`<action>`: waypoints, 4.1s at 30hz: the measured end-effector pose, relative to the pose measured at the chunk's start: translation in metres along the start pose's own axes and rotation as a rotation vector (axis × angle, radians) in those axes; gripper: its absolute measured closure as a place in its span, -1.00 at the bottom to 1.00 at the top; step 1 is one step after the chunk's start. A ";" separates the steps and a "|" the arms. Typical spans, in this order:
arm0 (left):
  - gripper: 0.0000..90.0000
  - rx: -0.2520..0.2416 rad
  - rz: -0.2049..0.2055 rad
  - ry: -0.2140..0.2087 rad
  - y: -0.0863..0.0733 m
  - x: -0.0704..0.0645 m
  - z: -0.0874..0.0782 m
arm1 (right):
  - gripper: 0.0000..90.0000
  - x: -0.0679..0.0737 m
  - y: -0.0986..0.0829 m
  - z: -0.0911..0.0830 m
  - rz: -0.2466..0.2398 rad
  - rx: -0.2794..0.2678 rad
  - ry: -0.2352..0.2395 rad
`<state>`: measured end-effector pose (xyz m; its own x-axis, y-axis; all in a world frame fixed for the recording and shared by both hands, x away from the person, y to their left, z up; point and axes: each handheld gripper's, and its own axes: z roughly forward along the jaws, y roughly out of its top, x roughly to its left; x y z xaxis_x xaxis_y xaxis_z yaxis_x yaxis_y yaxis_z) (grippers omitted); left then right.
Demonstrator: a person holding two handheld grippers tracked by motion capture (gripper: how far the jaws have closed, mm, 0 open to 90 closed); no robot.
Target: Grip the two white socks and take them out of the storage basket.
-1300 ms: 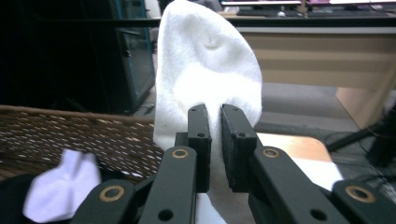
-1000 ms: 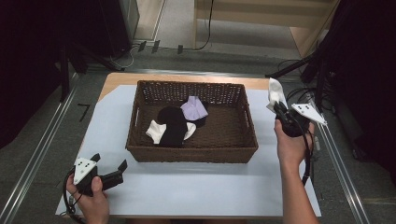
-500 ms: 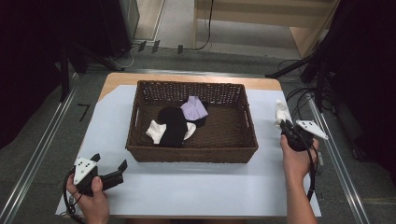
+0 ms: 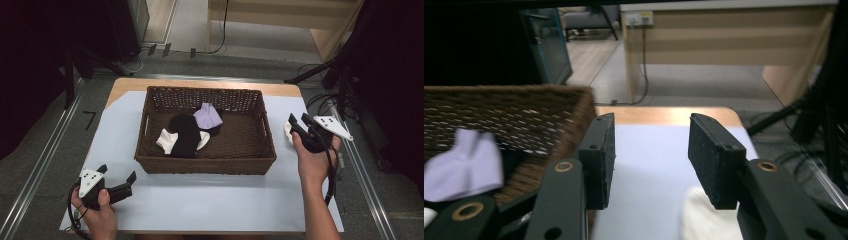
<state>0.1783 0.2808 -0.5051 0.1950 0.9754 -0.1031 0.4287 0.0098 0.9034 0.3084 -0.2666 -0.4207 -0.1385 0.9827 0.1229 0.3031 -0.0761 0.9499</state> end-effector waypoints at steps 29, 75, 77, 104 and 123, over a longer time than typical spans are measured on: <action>-1.00 0.002 -0.008 -0.002 0.000 0.001 0.000 | 0.31 0.154 0.014 0.074 -0.083 0.114 0.258; -1.00 0.003 -0.011 -0.002 0.000 0.001 0.000 | 0.96 0.196 -0.010 0.102 -0.187 0.444 0.351; -1.00 0.002 -0.011 -0.002 0.000 0.001 0.000 | 0.96 0.194 -0.005 0.094 -0.188 0.346 0.367; -1.00 0.002 -0.018 -0.011 0.000 0.002 0.000 | 0.82 0.189 -0.026 0.116 -0.268 0.598 0.240; -1.00 0.003 -0.019 -0.011 0.000 0.002 0.001 | 0.17 0.182 -0.053 0.137 -0.387 0.733 0.269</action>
<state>0.1793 0.2825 -0.5056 0.1966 0.9725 -0.1253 0.4350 0.0280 0.9000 0.3958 -0.0603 -0.4880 -0.5468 0.8370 -0.0185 0.7067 0.4733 0.5258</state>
